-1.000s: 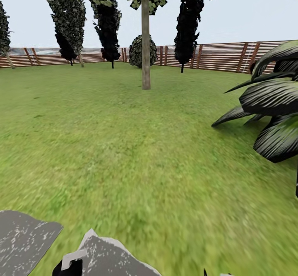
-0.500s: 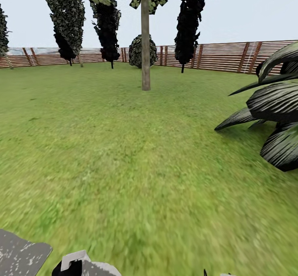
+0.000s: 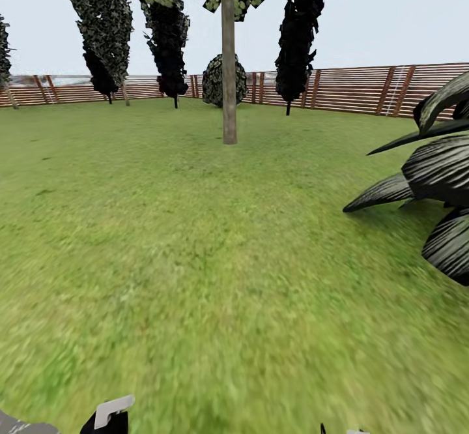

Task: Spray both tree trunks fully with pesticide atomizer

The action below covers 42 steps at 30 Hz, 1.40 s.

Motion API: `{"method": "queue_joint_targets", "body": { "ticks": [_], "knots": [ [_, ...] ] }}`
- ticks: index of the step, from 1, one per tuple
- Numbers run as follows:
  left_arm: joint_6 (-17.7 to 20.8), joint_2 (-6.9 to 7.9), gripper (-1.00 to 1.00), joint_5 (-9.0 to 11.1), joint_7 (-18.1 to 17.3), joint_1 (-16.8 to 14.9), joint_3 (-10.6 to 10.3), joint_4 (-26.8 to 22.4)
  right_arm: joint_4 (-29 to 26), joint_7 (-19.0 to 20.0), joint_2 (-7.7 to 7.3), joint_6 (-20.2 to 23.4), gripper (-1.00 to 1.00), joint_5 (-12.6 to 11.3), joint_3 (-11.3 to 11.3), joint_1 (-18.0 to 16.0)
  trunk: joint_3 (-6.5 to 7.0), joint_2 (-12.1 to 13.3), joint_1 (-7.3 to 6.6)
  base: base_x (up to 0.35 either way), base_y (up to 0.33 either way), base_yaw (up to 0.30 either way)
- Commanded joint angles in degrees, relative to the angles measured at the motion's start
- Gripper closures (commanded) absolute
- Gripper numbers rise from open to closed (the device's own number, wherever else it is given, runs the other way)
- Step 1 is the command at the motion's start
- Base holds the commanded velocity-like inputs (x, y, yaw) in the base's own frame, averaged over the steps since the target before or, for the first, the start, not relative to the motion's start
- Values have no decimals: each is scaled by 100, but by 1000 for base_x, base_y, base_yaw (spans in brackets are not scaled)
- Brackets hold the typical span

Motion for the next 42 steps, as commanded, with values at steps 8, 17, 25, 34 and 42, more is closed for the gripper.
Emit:
{"method": "queue_joint_targets", "body": {
  "ticks": [8,17,25,34,42],
  "knots": [
    [-19,-1,100,-14,19,0,-5,5,6,8,1,-18,-100,5,-28,-3,-5,-2,2,334,0,0],
    [-19,-2,100,-18,17,0,-5,5,6,10,1,-18,-100,5,-28,-3,-5,-2,2,334,0,0],
    [-19,-2,100,-10,18,0,-5,5,6,8,1,-18,-100,5,-28,-3,-5,-2,2,334,0,0],
    [-19,-2,100,-9,21,0,-5,5,7,8,0,-18,-100,5,-28,-4,-5,-2,2,334,0,0],
    [-19,-1,100,-13,18,0,-5,5,6,8,1,-18,-100,5,-28,-3,-5,-2,2,334,0,0]
  ]
}}
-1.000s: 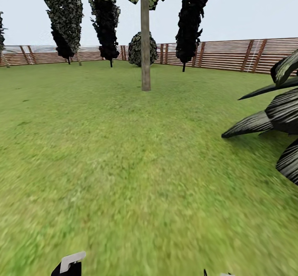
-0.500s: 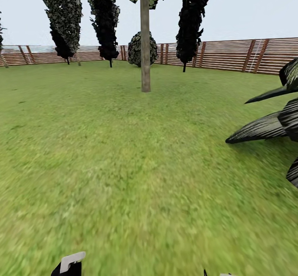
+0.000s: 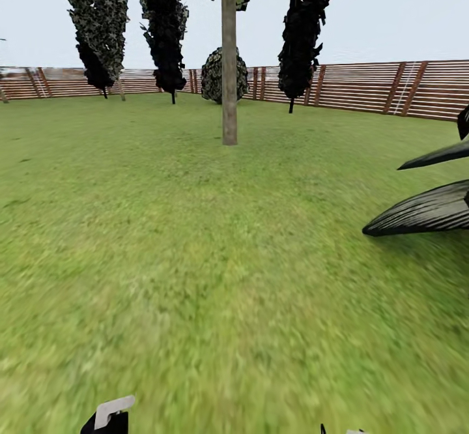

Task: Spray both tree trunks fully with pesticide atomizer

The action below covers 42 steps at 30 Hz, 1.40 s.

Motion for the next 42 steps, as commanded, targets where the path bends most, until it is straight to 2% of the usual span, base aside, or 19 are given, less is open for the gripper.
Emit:
{"method": "queue_joint_targets", "body": {
  "ticks": [1,42],
  "knots": [
    [-19,-1,100,-8,20,-4,-4,5,4,8,1,-18,-100,5,-28,-3,-5,-2,2,334,0,0],
    [-19,-7,100,-11,23,-4,-13,5,5,8,1,-18,-100,5,-28,-3,-5,-2,2,334,0,0]
  ]
}}
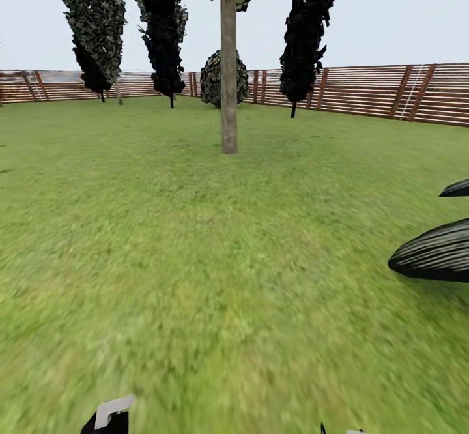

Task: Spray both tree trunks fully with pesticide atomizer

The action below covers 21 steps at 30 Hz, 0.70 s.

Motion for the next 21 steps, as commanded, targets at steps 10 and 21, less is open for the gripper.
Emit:
{"method": "queue_joint_targets", "body": {
  "ticks": [10,21],
  "knots": [
    [-19,0,100,-7,15,-4,-4,5,1,8,1,-18,-100,4,-28,-3,-5,-2,2,334,0,0],
    [-19,0,100,-7,19,-4,-4,5,3,10,1,-18,-100,5,-28,-3,-5,-2,2,334,0,0]
  ]
}}
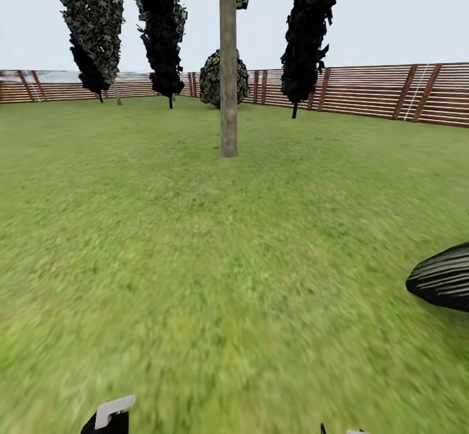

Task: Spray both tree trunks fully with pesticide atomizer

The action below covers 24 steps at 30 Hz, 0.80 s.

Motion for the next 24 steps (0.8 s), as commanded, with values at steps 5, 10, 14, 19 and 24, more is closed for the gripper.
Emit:
{"method": "queue_joint_targets", "body": {
  "ticks": [5,10,14,19,24],
  "knots": [
    [-19,0,100,-7,18,-4,-4,5,6,6,1,-18,-100,5,-28,-6,-5,-2,2,334,0,0],
    [-19,0,100,-7,18,-4,-4,5,7,6,1,-18,-100,4,-28,-3,-5,-2,2,334,0,0],
    [-19,0,100,-7,19,-4,-4,5,4,6,1,-18,-100,4,-28,-4,-5,-2,2,334,0,0],
    [-19,0,100,-7,16,-4,-4,5,6,6,1,-18,-100,4,-28,-3,-5,-2,2,334,0,0],
    [-19,0,100,-7,15,-4,-4,5,5,6,1,-18,-100,5,-28,-3,-5,-2,2,334,0,0]
  ]
}}
